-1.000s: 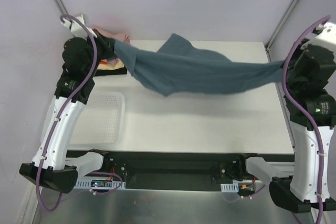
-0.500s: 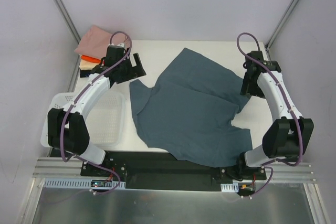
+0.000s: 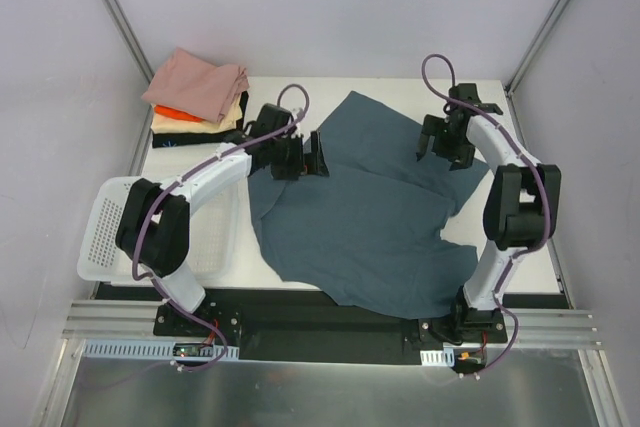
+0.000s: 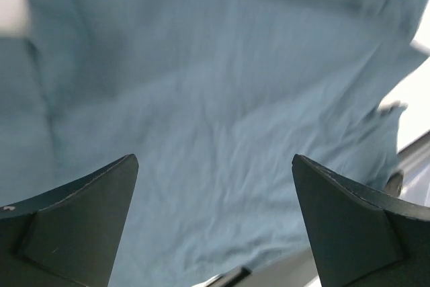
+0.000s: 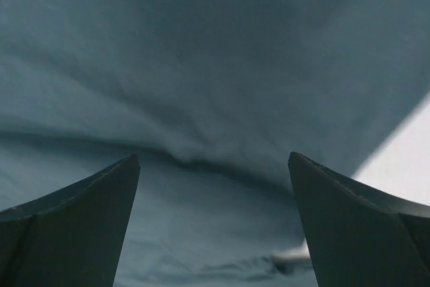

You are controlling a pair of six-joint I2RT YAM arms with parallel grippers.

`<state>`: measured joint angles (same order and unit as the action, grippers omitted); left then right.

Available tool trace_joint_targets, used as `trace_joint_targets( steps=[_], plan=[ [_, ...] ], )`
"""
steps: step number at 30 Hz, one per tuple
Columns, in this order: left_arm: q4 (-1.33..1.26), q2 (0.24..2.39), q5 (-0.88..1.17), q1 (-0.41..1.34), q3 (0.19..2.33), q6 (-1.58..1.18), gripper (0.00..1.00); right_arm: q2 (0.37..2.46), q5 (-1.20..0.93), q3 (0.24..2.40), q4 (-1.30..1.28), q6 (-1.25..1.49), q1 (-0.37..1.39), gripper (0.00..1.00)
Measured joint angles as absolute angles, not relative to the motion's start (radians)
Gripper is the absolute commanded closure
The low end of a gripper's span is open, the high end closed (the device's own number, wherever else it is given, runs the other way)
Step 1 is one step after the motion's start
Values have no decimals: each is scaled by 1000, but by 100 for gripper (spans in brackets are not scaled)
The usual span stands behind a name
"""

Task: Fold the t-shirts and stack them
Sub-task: Flatten the tshirt out

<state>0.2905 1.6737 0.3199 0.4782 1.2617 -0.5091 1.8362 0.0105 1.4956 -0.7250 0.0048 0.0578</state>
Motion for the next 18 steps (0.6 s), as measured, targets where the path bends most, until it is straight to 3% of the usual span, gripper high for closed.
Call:
trace_joint_targets(
  steps=[7,18],
  plan=[
    [325,1674,341,509,1097,-552,1,2006,-121,1517,-635,53,58,4],
    [374,1873,355,469,1224,-585,0,2001,-118,1443,-577,178,-58,4]
  ],
)
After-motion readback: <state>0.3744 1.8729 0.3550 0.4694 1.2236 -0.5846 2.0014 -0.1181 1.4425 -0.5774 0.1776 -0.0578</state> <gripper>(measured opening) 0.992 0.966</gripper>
